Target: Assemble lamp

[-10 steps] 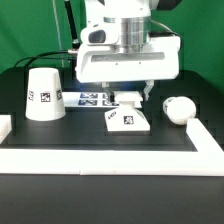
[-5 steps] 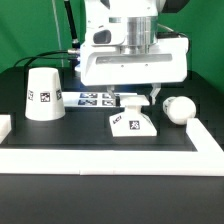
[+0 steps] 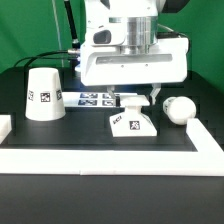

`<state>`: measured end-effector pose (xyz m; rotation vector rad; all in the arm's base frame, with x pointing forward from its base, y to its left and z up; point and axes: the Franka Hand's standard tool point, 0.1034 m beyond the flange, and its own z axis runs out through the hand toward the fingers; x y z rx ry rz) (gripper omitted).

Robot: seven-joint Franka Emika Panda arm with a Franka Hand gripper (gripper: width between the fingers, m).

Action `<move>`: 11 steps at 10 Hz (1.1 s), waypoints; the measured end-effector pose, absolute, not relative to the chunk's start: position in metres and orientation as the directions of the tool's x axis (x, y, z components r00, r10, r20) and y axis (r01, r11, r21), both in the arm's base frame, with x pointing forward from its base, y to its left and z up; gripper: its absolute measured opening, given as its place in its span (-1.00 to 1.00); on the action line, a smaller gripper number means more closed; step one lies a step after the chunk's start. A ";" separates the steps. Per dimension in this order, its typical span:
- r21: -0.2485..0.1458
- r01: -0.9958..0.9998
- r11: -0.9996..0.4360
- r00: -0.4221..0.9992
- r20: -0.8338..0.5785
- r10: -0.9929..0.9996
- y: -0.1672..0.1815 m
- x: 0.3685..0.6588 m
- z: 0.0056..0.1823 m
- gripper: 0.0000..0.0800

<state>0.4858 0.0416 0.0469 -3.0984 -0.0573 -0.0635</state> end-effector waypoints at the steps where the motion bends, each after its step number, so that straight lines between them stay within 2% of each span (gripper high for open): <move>1: -0.041 0.038 -0.998 0.998 0.042 0.036 0.042 0.486 0.047 0.34; 4: -0.045 0.013 -0.999 0.998 0.061 0.011 0.050 0.501 0.047 0.34; 11: -0.061 0.035 -0.998 0.989 0.148 0.026 0.079 0.581 0.049 0.34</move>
Offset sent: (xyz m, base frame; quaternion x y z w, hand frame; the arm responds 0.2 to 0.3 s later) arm 0.0210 0.0126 -0.0070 -0.0106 -0.0060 0.0503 0.9987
